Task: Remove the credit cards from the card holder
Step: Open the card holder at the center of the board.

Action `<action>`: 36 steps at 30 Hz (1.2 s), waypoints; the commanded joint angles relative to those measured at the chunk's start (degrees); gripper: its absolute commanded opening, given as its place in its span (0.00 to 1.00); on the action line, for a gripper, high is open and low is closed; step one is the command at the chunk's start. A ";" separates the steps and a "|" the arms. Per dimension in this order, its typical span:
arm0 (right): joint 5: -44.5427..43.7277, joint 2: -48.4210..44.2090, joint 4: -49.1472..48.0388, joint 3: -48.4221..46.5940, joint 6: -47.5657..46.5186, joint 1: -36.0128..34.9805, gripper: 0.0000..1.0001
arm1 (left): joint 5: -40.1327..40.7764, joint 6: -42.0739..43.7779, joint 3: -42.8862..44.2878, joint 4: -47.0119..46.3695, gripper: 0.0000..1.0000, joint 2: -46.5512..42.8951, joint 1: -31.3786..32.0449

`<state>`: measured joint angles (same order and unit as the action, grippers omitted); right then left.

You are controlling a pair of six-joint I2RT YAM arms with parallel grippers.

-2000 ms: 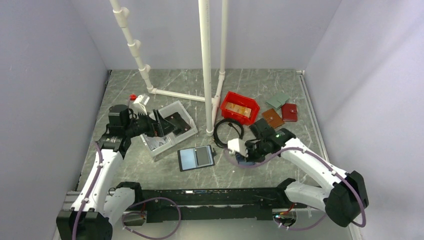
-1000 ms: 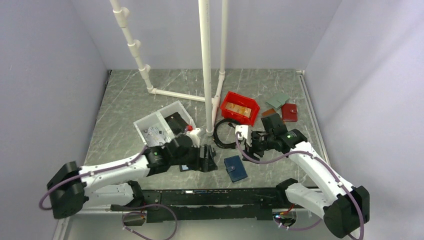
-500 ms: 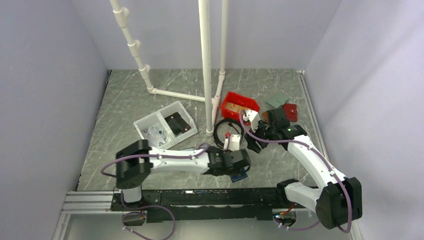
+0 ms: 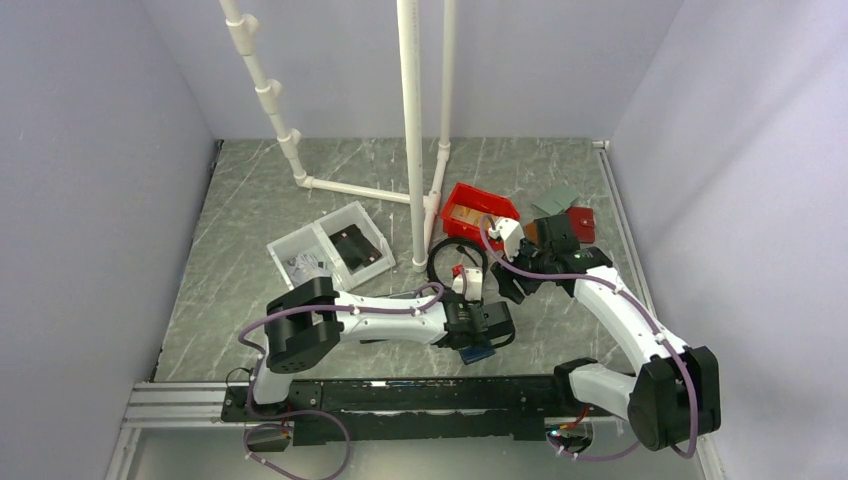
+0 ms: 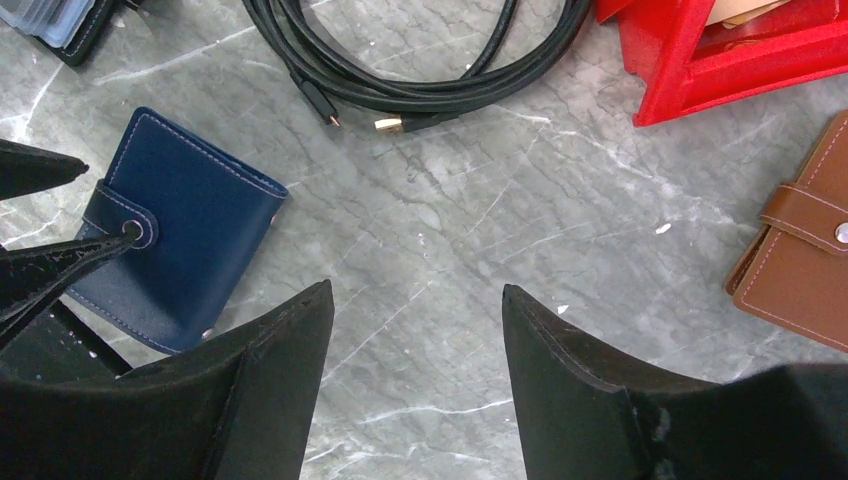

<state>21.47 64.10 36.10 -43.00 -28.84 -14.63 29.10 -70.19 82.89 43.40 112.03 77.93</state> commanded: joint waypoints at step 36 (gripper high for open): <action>0.36 3.05 -0.34 -0.68 0.19 0.40 0.65 | 5.22 -2.42 8.40 9.34 0.47 4.73 0.18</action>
<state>21.50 67.09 36.32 -43.00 -28.86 -14.44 31.79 -71.24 89.06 50.52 116.16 77.93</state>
